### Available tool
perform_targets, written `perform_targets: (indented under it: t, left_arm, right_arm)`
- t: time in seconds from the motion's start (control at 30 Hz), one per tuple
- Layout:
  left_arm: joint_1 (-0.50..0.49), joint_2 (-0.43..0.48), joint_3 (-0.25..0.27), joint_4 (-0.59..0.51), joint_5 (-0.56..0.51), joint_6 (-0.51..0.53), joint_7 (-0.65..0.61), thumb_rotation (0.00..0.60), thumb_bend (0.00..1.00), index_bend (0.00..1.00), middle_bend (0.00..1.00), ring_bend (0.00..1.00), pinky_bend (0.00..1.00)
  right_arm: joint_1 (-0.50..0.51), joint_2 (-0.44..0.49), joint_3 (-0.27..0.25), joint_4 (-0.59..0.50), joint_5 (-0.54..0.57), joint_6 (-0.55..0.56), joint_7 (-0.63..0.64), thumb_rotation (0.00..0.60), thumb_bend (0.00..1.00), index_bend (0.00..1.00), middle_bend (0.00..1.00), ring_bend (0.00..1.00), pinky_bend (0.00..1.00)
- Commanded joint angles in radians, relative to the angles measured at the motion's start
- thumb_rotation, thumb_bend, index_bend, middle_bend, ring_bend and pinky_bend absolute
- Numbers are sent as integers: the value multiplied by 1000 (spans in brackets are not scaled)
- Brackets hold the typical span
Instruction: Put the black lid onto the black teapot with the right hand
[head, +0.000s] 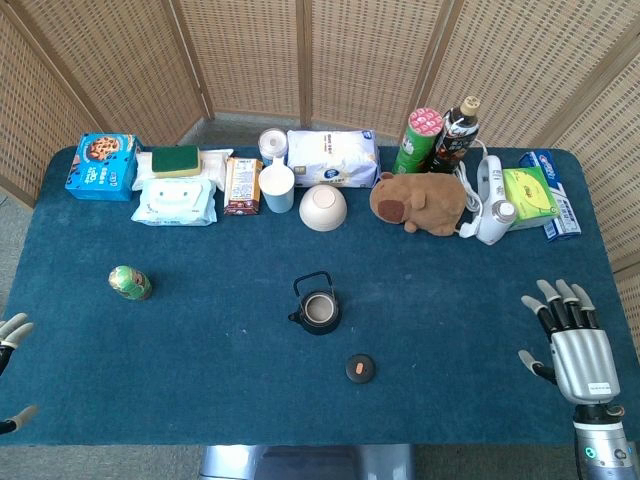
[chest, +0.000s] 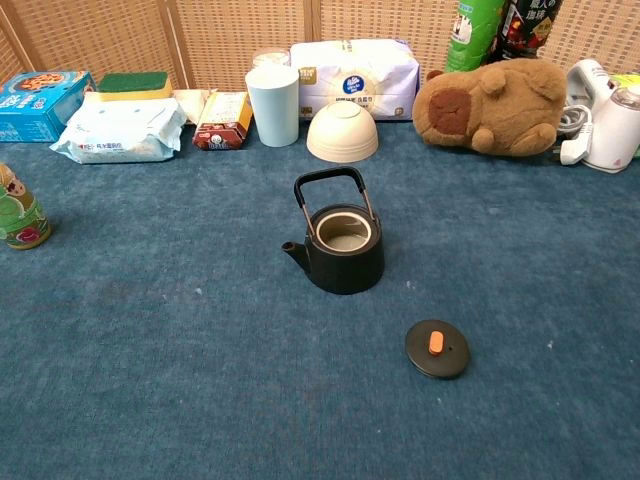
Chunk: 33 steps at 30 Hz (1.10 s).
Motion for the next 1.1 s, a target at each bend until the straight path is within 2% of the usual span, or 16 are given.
perform_targets:
  t: [0.03,0.17,0.27,0.4,0.6,0.83,1.1]
  left_arm:
    - [-1,0,1,-2,0,-3,2,600,77,0,0,0,96]
    - [0,-1,2,-5,0,-6,7,600,78,0,0,0,96]
    - [0,-2,4,-6,2,-7,8,600,77,0,0,0,96]
    - [-1,-4,0,-11,-4,-10,11,600,77,0,0,0,96]
    - [-6,-4,-5,-20,-18,-22,20,600,77,0,0,0,96]
    - [-4,-4,-7,-17,-24,-21,14,600,78,0,0,0,96]
    - [-4,-1,-5,-13,-18,-19,4,600,77,0,0,0,96]
  right_arm:
    - [-3,10,6,-8,5,-3,21,600,0,204,84,55,0]
    - [0,20,3,-10,-6,-16,51,600,0,202,79,55,0]
    - [25,29,-19,-10,-43,-67,105,600,0,202,100,77,0]
    - [92,47,-50,-2,-88,-188,201,600,0,202,134,119,0]
    - [198,48,-69,-6,-152,-337,253,600,0,202,165,157,27]
    - [272,7,-73,-36,-192,-427,229,600,0,220,265,276,161]
    - [334,-54,-70,-95,-171,-532,198,600,0,224,274,284,173]
